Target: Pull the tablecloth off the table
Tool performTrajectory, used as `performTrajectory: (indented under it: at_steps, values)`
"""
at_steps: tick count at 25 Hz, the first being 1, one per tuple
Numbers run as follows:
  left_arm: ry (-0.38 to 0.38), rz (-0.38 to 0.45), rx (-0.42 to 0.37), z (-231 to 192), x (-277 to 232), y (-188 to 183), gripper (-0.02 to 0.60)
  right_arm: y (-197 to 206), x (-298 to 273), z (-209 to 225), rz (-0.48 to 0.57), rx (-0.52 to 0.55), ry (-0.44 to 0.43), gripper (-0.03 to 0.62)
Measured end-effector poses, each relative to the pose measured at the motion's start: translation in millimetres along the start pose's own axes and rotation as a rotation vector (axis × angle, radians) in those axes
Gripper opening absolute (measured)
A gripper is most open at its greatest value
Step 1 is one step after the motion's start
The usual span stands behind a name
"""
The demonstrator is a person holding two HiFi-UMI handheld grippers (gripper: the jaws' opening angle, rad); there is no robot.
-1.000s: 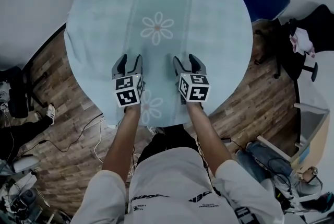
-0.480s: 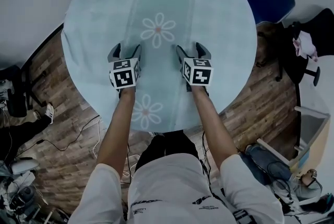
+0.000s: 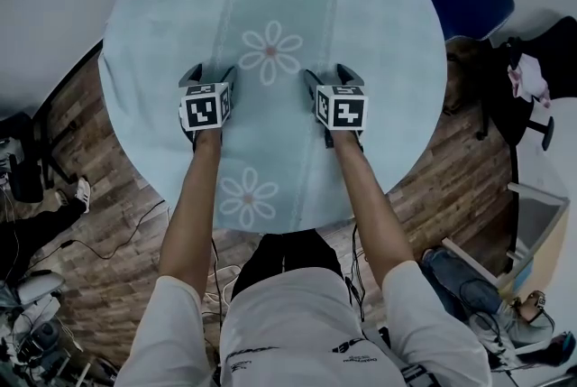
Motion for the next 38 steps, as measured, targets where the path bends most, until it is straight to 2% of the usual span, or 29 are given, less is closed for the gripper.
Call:
performTrajectory:
  at_steps: [5,14,19,27,34,38]
  values:
    - [0.005,-0.034,-0.048,-2,-6,5,0.333,6,-8,3,-0.033,0.081,0.058,0.318]
    - [0.006,-0.036,-0.059,-2,-6,7,0.32,7,-8,3,-0.04,0.074,0.077,0.288]
    - [0.019,-0.04,-0.073,5,-6,8,0.267,10,-6,5,-0.03,0.062,0.09,0.262]
    - [0.026,-0.05,-0.089,11,-2,10,0.188,11,0,9,-0.052,0.056,0.095,0.167]
    - [0.047,-0.066,-0.12,23,2,14,0.09,18,6,8,-0.075,0.069,0.097,0.07]
    - [0.061,-0.074,-0.121,24,8,19,0.041,22,10,-1,-0.082,0.074,0.093,0.047]
Point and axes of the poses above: the fingertips, and each gripper's own axes: x backward along the fingers, z to its right, y out of its underside, the point moved 4 cm from there along x, backward along the fingers, and after that the axes turned 1 degree about y, right-handed, at the moved point
